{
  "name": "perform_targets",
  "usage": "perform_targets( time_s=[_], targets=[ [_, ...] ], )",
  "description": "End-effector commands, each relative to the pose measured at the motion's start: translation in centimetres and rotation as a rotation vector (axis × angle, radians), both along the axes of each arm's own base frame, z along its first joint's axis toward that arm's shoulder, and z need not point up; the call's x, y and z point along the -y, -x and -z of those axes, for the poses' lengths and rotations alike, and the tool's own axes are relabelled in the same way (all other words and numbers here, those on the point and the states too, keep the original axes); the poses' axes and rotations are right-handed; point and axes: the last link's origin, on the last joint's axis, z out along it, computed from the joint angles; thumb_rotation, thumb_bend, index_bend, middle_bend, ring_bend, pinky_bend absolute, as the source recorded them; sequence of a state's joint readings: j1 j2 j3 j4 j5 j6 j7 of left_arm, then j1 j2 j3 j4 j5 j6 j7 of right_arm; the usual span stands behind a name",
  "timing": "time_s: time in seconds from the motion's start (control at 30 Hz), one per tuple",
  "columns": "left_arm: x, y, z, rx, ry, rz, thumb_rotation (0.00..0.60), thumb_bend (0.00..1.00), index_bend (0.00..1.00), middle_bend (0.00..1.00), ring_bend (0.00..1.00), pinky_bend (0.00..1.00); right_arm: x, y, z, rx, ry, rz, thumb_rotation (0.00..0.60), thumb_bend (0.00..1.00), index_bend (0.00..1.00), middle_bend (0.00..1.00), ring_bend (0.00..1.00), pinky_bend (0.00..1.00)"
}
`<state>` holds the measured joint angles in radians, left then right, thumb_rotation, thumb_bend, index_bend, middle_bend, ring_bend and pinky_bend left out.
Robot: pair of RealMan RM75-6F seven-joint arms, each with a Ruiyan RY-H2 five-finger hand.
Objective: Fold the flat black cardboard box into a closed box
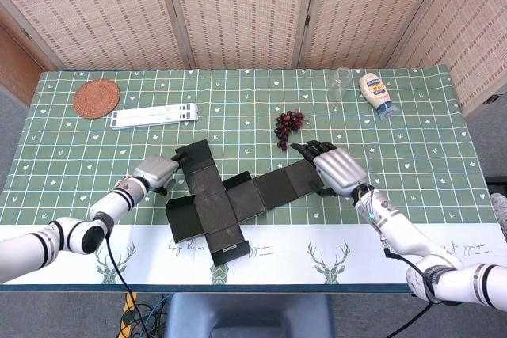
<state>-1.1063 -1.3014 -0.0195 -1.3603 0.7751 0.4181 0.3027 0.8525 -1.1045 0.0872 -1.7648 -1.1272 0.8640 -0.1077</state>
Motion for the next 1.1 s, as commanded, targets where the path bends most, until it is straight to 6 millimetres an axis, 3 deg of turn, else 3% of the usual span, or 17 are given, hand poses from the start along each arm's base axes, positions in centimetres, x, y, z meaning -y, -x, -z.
perform_targets(
  time_s=[0.03,0.33,0.53,0.67,0.73,0.93,1.1],
  targets=[
    [-1.1,0.3,1.0,-0.061,-0.001,-0.030,0.600,0.61,0.00,0.00,0.69,0.88,-0.1,0.1,0.0,0.002,0.000,0.001,0.600,0.48,0.00,0.14,0.12,0.15],
    [-1.6,0.1,0.7,-0.034,-0.041,-0.097,0.600,0.61,0.00,0.00,0.69,0.88,-0.3,0.6,-0.2,0.007,0.001,0.004,0.600,0.48,0.00,0.14,0.12,0.15],
    [-0.2,-0.6,-2.5,0.077,-0.105,-0.071,0.600,0.61,0.00,0.00,0.67,0.87,-0.8,0.8,-0.2,-0.013,-0.013,-0.003,0.600,0.47,0.00,0.14,0.12,0.15],
    [1.6,-0.1,-4.6,0.170,-0.174,-0.040,0.600,0.61,0.00,0.00,0.64,0.85,-1.0,0.7,0.1,-0.043,-0.011,-0.029,0.600,0.40,0.00,0.14,0.13,0.15],
    [2.4,0.4,-5.4,0.189,-0.206,-0.017,0.600,0.61,0.00,0.00,0.63,0.84,-0.9,0.5,0.3,-0.071,-0.007,-0.048,0.600,0.37,0.00,0.14,0.19,0.23],
    [5.9,2.2,-7.7,0.239,-0.303,0.027,0.600,0.55,0.00,0.00,0.65,0.87,-0.5,-0.5,1.5,-0.161,-0.009,-0.098,0.600,0.22,0.00,0.14,0.57,0.77],
    [8.3,3.4,-9.2,0.294,-0.395,0.053,0.600,0.42,0.00,0.00,0.64,0.87,0.1,-1.7,3.5,-0.244,-0.043,-0.104,0.600,0.11,0.00,0.10,0.66,0.88]
  ],
)
